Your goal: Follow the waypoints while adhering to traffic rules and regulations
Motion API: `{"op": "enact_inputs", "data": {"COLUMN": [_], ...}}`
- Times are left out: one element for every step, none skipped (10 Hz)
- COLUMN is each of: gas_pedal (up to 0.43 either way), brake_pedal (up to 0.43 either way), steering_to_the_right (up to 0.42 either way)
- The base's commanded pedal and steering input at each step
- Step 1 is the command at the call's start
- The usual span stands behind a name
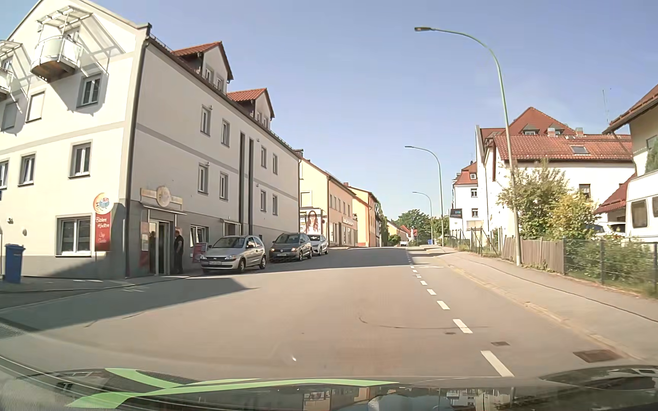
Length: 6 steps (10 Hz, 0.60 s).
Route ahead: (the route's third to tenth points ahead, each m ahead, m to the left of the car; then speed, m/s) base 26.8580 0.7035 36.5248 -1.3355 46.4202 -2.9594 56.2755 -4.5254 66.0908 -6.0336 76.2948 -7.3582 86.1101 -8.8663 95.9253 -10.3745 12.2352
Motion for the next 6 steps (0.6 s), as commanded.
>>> {"op": "enact_inputs", "data": {"gas_pedal": [0.169,0.169,0.118,0.11,0.098,0.087], "brake_pedal": [0.0,0.0,0.0,0.0,0.0,0.0], "steering_to_the_right": [0.015,0.015,0.015,0.015,0.015,0.015]}}
